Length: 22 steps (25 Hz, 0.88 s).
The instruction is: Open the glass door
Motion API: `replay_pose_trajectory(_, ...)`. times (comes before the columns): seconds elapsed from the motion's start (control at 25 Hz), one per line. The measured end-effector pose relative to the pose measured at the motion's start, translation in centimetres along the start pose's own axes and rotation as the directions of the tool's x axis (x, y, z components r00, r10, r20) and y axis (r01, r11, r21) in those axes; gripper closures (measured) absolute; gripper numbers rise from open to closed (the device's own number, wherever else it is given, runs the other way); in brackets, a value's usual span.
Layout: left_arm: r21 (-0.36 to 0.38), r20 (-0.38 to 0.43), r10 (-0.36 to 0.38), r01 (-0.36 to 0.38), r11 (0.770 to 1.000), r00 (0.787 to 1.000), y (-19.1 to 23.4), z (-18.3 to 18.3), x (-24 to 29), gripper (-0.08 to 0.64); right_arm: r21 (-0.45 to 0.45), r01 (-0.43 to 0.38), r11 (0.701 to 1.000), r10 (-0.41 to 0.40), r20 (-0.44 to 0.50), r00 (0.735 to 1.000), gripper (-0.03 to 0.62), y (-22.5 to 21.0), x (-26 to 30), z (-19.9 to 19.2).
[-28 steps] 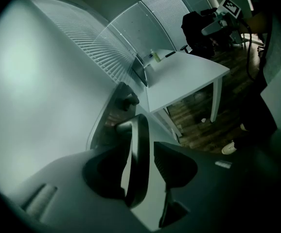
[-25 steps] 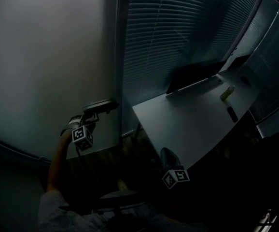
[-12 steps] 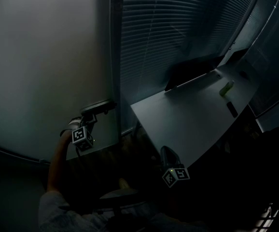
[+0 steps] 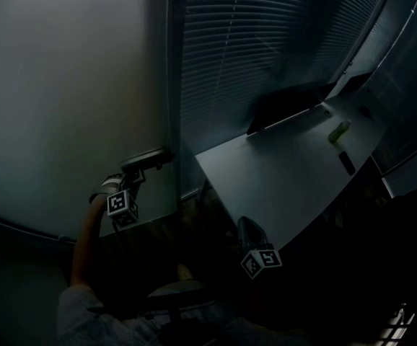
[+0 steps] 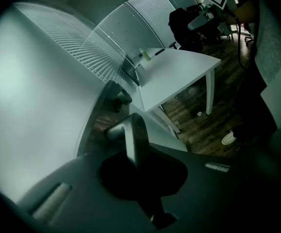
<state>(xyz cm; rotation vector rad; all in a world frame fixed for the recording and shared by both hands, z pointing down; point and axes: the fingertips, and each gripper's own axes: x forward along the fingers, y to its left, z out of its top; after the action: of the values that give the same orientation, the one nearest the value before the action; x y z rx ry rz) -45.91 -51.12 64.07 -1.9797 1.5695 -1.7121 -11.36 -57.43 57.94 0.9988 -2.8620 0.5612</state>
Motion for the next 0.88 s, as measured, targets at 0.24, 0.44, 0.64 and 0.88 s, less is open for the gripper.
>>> replay_pose_trajectory(0.24,0.013,0.007,0.009,-0.009,1.000,1.000,-0.5,0.0,-0.1,0.557,0.004,0.011,1.000,-0.011,0.002,1.000,0.590,-0.3,-0.7,-0.4)
replay_pose_trajectory(0.44,0.015,0.008,-0.002,0.002,1.000,1.000,-0.9,0.3,-1.1,0.557,0.014,0.037,0.999,-0.037,0.008,0.999,0.589,-0.5,-2.4,0.0)
replay_pose_trajectory(0.64,0.020,0.013,-0.002,0.002,1.000,1.000,-1.5,0.4,-1.5,0.557,0.018,0.060,0.998,-0.060,0.016,0.998,0.591,-1.1,-4.0,-0.1)
replay_pose_trajectory(0.88,0.030,0.016,0.000,0.000,1.000,1.000,-2.4,0.7,-2.2,0.557,0.013,0.068,0.998,-0.068,0.035,0.997,0.590,-0.8,-5.6,-0.1)
